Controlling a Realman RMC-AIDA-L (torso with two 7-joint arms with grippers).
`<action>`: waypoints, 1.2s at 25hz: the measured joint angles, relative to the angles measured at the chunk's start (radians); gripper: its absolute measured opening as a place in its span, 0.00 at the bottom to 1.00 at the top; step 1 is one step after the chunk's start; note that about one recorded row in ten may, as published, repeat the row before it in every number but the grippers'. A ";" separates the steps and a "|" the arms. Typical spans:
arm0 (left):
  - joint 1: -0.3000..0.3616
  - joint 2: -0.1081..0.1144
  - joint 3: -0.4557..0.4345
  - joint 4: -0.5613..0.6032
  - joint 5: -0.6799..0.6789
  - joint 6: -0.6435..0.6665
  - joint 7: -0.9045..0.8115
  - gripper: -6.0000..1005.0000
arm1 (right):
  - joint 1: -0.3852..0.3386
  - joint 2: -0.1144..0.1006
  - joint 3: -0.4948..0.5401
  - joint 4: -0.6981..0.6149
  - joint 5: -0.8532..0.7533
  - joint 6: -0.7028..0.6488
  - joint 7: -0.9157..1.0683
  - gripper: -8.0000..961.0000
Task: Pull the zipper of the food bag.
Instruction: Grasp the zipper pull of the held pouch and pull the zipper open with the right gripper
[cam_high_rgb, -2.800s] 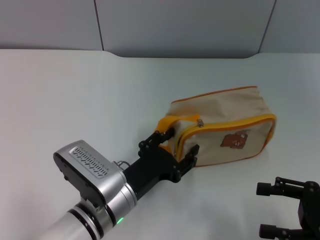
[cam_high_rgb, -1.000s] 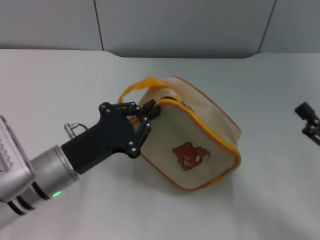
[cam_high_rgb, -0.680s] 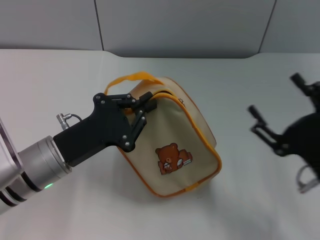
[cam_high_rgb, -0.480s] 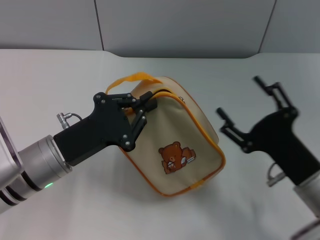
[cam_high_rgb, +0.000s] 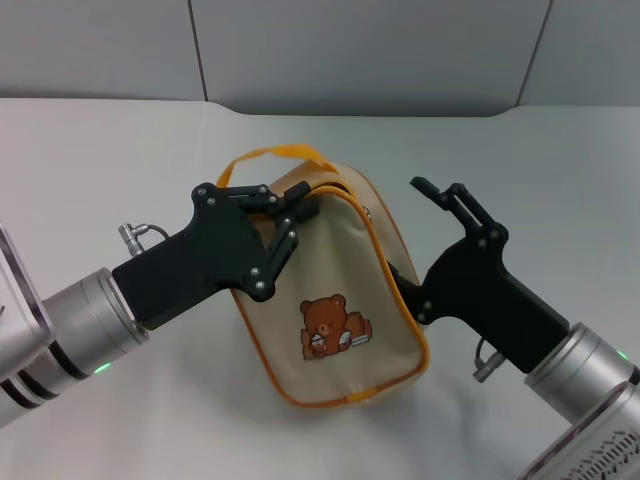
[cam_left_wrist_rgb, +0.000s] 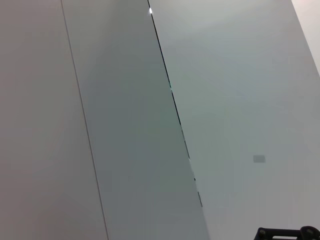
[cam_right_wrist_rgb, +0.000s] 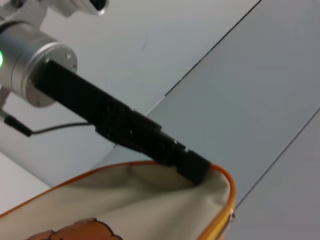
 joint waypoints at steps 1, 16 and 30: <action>-0.001 0.000 0.000 0.000 0.000 0.000 0.001 0.06 | 0.003 0.000 0.000 0.004 0.000 0.000 0.000 0.86; -0.002 0.000 0.001 -0.006 -0.001 -0.004 0.002 0.06 | 0.002 0.001 0.044 0.051 0.002 -0.003 0.043 0.86; -0.004 -0.001 0.001 -0.007 -0.001 -0.012 -0.001 0.08 | 0.000 0.001 0.032 0.079 0.000 0.000 0.066 0.56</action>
